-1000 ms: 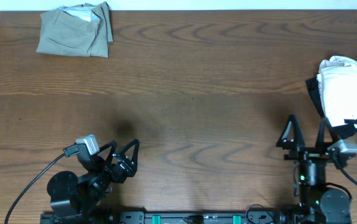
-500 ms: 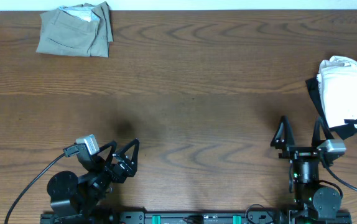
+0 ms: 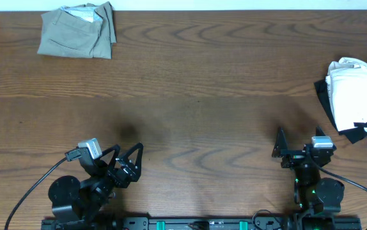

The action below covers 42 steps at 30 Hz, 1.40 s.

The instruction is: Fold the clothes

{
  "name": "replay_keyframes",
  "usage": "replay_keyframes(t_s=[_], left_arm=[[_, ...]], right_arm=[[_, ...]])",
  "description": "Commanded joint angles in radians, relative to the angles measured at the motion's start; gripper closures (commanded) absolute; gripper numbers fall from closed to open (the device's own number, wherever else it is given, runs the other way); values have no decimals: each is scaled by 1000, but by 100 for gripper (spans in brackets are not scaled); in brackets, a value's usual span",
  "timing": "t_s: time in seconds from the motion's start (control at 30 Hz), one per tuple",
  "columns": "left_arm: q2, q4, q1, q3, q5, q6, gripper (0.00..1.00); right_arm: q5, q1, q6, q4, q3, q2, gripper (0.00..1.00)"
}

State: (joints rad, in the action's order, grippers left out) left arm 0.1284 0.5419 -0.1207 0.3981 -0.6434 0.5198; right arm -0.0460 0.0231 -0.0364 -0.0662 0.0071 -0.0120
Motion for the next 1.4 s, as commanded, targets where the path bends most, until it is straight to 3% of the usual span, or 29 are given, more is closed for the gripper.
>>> replay_keyframes(t_s=[0.0,1.1,1.27,1.37], left_arm=[[-7,-5,0,0,5,-6,2],[-7,-5,0,0,5,-6,2],[-7,-11,0,0,54,-49,2],[-10,-35,11,-2,53,-147,2]], right_arm=[[0,8,42,-5,-2,6,1],[1,9,42,-5,-2,6,1],[1,9,42,-5,-2,6,1],[1,9,42,-5,-2,6,1]])
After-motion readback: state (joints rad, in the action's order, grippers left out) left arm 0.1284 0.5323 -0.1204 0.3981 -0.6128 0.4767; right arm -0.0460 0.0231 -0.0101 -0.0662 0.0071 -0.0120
